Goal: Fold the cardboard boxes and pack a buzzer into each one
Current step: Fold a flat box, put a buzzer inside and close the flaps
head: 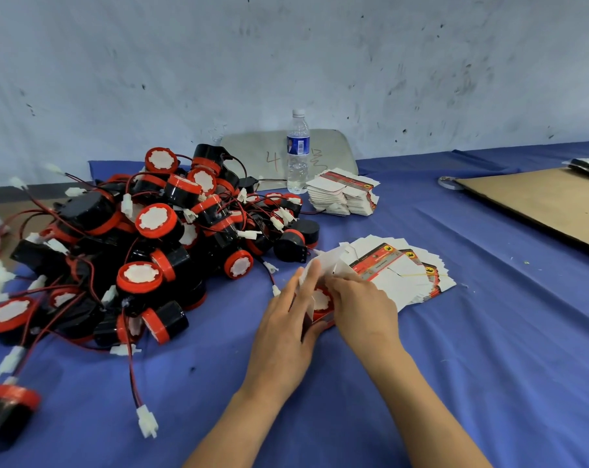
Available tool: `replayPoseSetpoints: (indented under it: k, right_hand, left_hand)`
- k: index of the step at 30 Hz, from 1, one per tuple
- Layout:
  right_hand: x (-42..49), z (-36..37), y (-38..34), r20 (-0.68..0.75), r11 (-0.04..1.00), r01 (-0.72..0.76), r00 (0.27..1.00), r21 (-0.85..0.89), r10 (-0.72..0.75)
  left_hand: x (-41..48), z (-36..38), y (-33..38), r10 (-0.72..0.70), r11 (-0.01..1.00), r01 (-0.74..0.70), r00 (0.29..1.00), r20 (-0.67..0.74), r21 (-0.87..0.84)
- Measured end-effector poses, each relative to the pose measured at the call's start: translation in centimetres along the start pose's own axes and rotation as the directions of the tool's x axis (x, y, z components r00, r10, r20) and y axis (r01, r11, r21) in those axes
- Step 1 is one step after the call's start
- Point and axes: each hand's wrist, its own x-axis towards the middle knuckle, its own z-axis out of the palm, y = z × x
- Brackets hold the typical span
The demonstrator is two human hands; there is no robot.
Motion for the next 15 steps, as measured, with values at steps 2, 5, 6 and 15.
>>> replayPoseSetpoints:
  k: [2, 5, 6, 15]
  right_hand:
    - [0.20, 0.00, 0.00, -0.043, 0.998, -0.053, 0.998, 0.037, 0.055]
    - [0.25, 0.07, -0.01, -0.089, 0.995, -0.105, 0.991, -0.004, 0.104]
    - [0.24, 0.07, 0.03, -0.098, 0.994, -0.108, 0.990, -0.035, 0.104]
    - [0.22, -0.37, 0.15, 0.052, 0.992, 0.069, 0.997, -0.102, -0.064]
  left_hand:
    - [0.09, 0.02, -0.03, -0.026, 0.999, 0.026, 1.000, -0.008, -0.019]
    - [0.06, 0.09, 0.13, -0.093, 0.996, 0.092, 0.996, -0.014, -0.016]
    - [0.00, 0.16, 0.10, -0.106, 0.994, 0.105, 0.994, -0.019, -0.017]
    - [-0.06, 0.21, -0.20, -0.120, 0.993, 0.120, 0.993, -0.011, -0.015]
